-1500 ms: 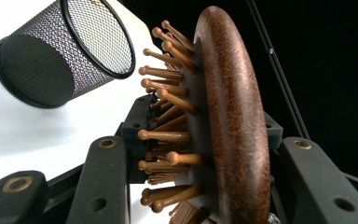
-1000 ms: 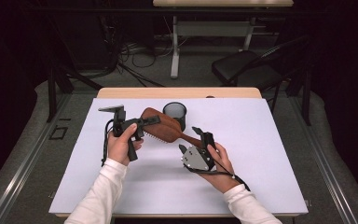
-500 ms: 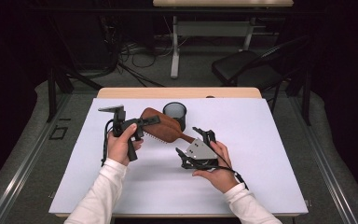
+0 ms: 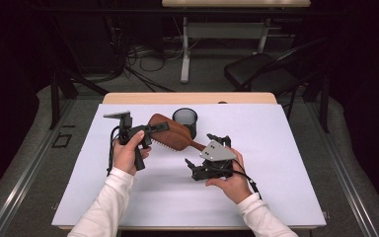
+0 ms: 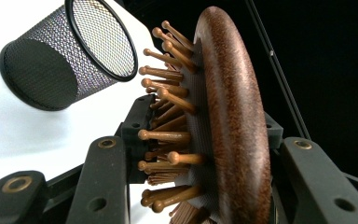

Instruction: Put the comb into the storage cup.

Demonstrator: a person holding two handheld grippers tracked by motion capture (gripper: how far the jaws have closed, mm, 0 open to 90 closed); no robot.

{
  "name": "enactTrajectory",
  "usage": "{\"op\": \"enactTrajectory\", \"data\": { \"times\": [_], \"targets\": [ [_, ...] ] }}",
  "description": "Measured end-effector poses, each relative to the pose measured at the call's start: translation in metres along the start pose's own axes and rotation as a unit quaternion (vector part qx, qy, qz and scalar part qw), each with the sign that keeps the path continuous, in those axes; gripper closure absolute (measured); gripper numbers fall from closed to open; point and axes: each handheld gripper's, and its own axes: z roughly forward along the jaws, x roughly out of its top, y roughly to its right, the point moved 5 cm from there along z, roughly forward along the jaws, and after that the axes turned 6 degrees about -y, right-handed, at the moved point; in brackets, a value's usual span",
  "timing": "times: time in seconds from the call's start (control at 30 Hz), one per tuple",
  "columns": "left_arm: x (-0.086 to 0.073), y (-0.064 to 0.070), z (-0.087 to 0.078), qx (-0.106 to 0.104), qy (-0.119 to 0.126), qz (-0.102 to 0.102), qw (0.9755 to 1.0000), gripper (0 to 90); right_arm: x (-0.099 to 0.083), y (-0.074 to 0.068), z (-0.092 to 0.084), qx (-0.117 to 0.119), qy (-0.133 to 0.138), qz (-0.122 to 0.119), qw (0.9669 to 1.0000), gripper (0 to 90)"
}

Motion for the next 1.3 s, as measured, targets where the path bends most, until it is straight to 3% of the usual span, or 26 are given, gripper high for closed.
{"op": "enactTrajectory", "data": {
  "times": [0.43, 0.83, 1.3],
  "targets": [
    [0.002, 0.001, -0.002, 0.006, 0.007, 0.002, 1.0, 53.7, 0.001, 0.007, -0.002, 0.006, 0.001, 0.032, 0.9995, 0.0],
    [0.012, 0.012, -0.011, 0.025, 0.024, 0.026, 0.999, 53.7, 0.003, 0.016, -0.009, 0.005, 0.005, 0.053, 0.9986, 0.0],
    [0.024, 0.022, -0.017, 0.043, 0.036, 0.038, 0.9977, 53.5, 0.003, 0.026, -0.015, -0.002, 0.001, 0.081, 0.9967, 0.0]
  ]
}}
